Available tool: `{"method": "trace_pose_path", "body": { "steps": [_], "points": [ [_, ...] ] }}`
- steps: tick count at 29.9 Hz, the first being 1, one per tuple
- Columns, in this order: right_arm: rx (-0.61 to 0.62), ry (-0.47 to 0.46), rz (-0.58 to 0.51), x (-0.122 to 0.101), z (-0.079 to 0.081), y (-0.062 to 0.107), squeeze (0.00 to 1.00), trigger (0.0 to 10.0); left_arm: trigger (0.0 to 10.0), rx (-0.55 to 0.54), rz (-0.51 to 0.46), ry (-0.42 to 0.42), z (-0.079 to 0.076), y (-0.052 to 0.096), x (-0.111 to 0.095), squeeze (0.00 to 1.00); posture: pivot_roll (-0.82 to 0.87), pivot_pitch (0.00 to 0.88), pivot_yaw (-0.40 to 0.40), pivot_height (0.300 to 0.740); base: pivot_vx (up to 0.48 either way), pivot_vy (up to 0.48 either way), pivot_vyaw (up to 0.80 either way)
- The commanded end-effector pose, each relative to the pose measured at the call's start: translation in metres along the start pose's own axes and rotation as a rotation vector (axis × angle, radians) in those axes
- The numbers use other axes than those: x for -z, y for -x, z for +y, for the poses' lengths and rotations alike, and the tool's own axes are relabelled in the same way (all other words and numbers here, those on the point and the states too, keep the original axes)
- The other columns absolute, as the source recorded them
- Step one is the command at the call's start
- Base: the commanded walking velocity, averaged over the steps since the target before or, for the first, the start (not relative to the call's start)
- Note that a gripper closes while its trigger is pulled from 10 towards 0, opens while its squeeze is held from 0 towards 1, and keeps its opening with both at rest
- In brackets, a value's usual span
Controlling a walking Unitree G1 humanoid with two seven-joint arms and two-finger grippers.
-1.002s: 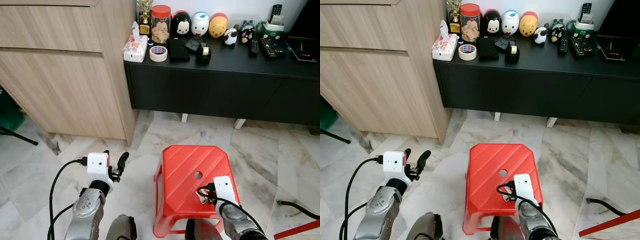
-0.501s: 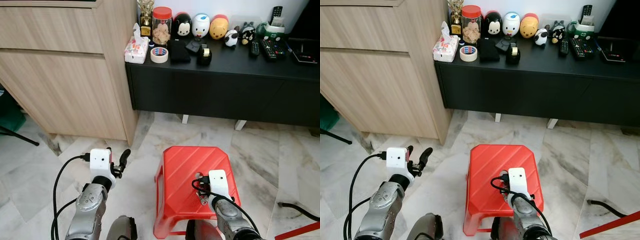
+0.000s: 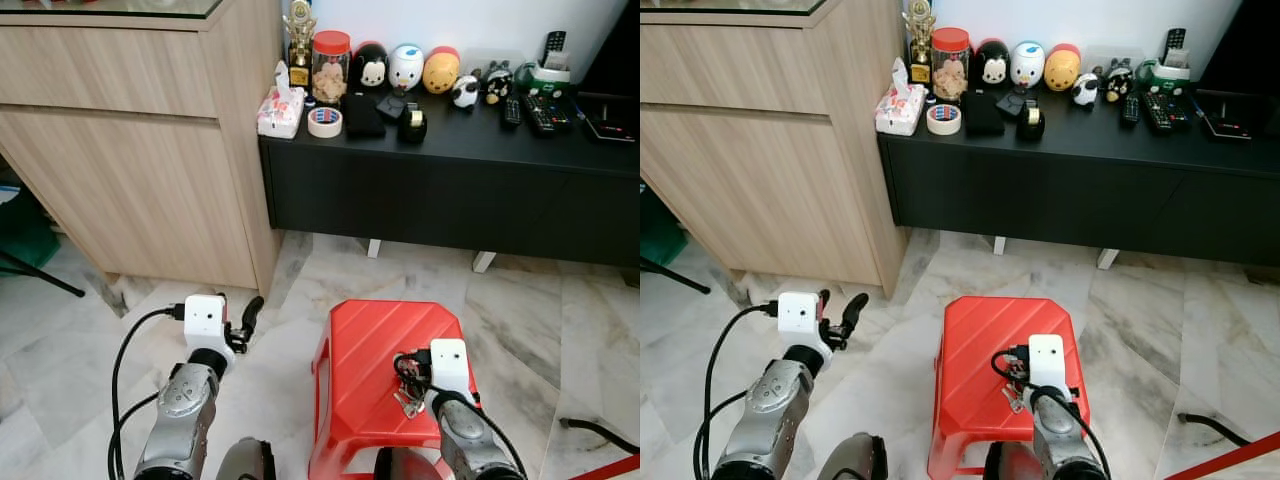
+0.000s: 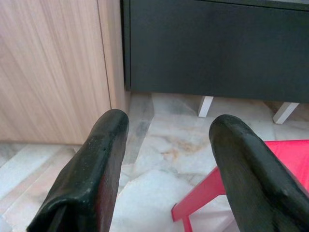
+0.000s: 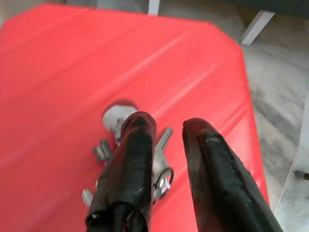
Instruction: Hang keys on a hook
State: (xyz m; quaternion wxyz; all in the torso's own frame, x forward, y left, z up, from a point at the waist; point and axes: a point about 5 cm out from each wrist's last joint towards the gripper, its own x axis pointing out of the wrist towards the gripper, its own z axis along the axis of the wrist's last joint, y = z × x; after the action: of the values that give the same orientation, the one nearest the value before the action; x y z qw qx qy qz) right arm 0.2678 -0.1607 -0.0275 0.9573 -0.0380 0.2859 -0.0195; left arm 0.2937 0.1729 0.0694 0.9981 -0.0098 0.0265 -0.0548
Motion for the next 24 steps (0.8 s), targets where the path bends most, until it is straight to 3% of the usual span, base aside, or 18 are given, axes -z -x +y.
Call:
{"method": "trace_pose_path", "body": {
  "steps": [1,9,19,24],
  "points": [
    [-0.016,-0.002,0.066,0.009,-0.001,0.001,1.0,10.0,10.0,0.009,0.01,-0.016,-0.001,0.0,0.003,0.0,0.04,0.049,-0.047,0.646,0.0,0.0,0.0],
    [-0.066,0.053,0.126,0.01,0.003,-0.001,1.0,10.0,10.0,0.011,0.011,-0.019,-0.002,0.002,0.005,0.0,0.05,0.058,-0.048,0.646,0.0,0.0,0.0],
    [-0.048,-0.031,0.117,-0.002,0.004,-0.005,1.0,10.0,10.0,0.015,0.02,-0.024,-0.002,0.013,0.009,0.0,0.06,0.105,-0.048,0.646,0.0,0.0,0.0],
    [-0.053,-0.025,0.124,0.0,0.005,-0.005,1.0,10.0,10.0,0.017,0.013,-0.022,-0.004,0.016,0.007,0.0,0.06,0.126,-0.051,0.646,0.0,0.0,0.0]
  ]
}}
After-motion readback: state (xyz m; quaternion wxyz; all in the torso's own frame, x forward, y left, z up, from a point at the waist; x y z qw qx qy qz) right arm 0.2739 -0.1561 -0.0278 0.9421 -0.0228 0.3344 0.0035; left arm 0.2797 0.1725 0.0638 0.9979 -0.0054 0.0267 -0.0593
